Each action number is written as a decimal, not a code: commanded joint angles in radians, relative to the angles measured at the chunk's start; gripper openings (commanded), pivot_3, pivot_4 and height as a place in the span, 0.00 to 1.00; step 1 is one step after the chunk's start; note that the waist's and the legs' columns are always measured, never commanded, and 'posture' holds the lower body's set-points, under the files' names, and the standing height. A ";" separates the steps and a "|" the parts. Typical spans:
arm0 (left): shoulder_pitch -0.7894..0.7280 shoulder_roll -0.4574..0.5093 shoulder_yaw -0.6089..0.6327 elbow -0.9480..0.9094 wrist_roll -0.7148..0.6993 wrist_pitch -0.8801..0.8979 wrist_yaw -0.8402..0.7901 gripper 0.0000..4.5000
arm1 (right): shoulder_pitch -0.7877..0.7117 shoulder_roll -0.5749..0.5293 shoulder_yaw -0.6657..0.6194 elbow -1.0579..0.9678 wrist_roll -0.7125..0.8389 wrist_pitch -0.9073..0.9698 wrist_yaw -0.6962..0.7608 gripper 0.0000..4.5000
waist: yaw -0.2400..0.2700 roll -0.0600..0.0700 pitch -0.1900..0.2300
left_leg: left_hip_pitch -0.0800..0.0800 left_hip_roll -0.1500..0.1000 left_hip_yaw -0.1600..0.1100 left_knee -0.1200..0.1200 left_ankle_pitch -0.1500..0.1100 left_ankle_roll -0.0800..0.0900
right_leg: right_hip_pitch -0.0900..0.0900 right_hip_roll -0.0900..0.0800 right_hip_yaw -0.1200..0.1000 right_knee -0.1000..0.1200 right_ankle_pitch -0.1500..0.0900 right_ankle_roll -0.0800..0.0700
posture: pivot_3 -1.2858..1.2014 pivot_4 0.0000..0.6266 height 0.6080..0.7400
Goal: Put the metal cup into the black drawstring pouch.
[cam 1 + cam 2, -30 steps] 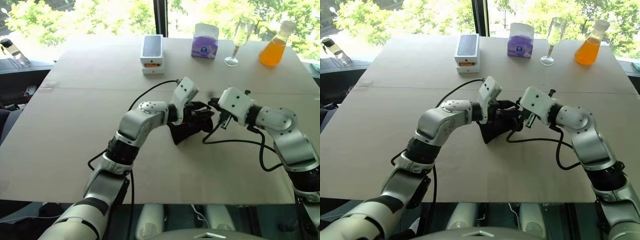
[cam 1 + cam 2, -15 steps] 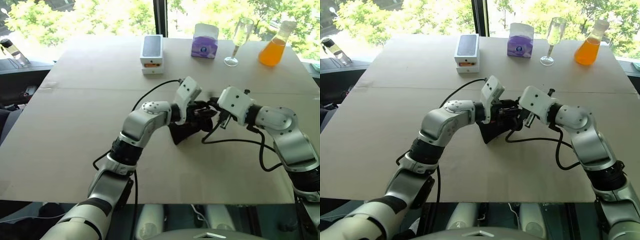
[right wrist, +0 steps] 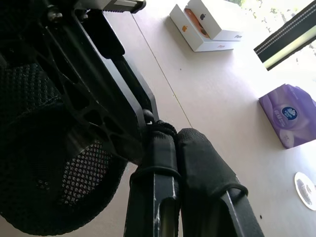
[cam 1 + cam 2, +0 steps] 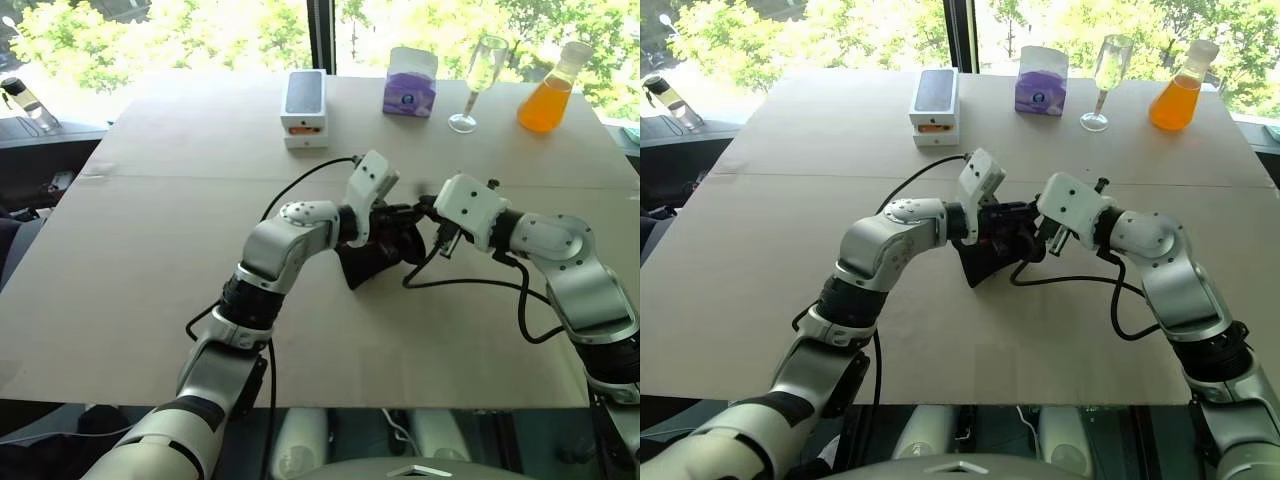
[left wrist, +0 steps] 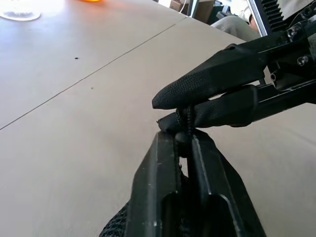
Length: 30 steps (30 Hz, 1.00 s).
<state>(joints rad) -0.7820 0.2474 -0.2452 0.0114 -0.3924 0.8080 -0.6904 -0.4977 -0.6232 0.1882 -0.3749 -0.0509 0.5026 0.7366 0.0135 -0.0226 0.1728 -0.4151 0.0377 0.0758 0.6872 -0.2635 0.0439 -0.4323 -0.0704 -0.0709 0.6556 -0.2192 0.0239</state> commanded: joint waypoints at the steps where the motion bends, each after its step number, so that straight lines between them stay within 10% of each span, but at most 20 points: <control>1: -0.002 -0.003 0.005 -0.027 -0.004 0.004 -0.012 0.00 | -0.013 -0.004 -0.015 -0.031 0.004 -0.003 -0.003 0.00 | 0.000 0.000 0.000 | 0.000 0.000 0.000 0.000 0.000 0.000 | 0.000 0.000 0.000 0.000 0.000 0.000 | 0.52 0.24 0.98; 30: 0.076 -0.007 0.071 -0.053 -0.087 0.127 0.003 0.00 | -0.043 -0.030 -0.076 0.101 -0.056 -0.014 -0.093 0.00 | 0.000 0.000 0.000 | 0.000 0.000 0.000 0.001 0.000 0.000 | 0.000 0.000 0.000 0.001 0.000 0.000 | 0.52 0.24 0.98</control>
<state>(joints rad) -0.7302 0.2275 -0.1750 -0.0107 -0.4670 0.9084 -0.6742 -0.5008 -0.6156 0.2039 -0.3108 -0.0532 0.4740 0.7282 0.0130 -0.0226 0.1727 -0.4149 0.0379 0.0758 0.6882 -0.2635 0.0439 -0.4323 -0.0704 -0.0706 0.6567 -0.2192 0.0239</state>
